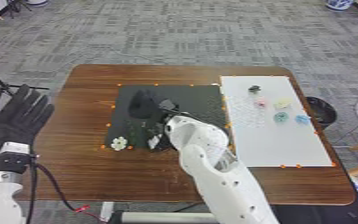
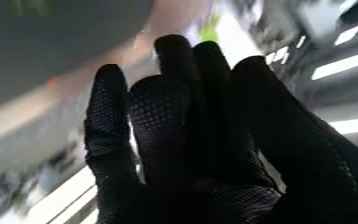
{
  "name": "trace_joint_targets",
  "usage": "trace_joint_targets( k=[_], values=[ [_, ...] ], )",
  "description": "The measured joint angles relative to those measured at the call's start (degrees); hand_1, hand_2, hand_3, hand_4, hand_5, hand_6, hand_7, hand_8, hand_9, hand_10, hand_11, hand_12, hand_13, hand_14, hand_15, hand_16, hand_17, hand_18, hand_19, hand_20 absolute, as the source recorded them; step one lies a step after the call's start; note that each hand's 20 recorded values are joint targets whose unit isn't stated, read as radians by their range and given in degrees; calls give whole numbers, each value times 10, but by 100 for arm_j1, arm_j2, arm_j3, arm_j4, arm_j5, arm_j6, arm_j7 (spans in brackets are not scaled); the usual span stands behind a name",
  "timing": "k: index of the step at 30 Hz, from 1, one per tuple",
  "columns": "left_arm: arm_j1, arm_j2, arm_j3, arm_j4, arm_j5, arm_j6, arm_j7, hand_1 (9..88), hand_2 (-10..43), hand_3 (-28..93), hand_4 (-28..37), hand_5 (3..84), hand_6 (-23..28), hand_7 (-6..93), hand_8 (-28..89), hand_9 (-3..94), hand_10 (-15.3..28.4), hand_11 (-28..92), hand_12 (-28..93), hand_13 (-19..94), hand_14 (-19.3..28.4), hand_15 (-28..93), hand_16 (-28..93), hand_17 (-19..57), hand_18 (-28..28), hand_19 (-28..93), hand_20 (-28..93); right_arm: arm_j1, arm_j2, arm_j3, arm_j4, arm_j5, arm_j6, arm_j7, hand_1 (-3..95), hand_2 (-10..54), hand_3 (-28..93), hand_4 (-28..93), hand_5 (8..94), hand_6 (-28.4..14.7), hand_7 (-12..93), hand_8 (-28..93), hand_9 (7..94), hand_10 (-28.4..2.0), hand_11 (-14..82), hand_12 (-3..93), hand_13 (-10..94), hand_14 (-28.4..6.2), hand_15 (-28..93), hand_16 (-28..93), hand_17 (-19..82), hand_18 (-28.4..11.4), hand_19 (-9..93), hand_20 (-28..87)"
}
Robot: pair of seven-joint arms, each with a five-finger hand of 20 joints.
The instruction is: Arrange flowers
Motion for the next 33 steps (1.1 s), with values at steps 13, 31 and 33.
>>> trace_joint_targets(
  k=[13, 31, 33],
  values=[
    [-238, 65, 267, 95, -21, 20, 14, 438, 252, -71, -132, 381, 91, 51, -58, 314, 155, 153, 90, 209, 147, 163, -38, -92, 138, 302, 72, -198, -430, -157, -81, -167, -1759, -386, 388, 151, 698, -193, 622, -57, 121, -105, 608, -136, 124, 159, 684, -106, 726, 325, 279, -207, 726, 371],
    [-528, 94, 408, 136, 130, 34, 1, 429, 218, 125, -229, 377, 86, 75, -80, 309, 153, 176, 61, 208, 144, 197, -64, -104, 136, 331, 60, -303, -850, -97, 279, -711, -2572, -335, 329, 152, 735, -207, 533, -85, 99, -105, 507, -169, 90, 118, 684, -115, 719, 310, 292, -218, 739, 332],
    [-498, 91, 392, 131, 144, 34, -6, 423, 214, 154, -240, 377, 86, 74, -79, 308, 153, 172, 61, 207, 144, 191, -63, -104, 135, 331, 59, -303, -846, -128, 279, -745, -2506, -280, 327, 150, 734, -209, 530, -88, 96, -104, 502, -174, 89, 118, 682, -116, 721, 308, 294, -219, 741, 327]
  ],
)
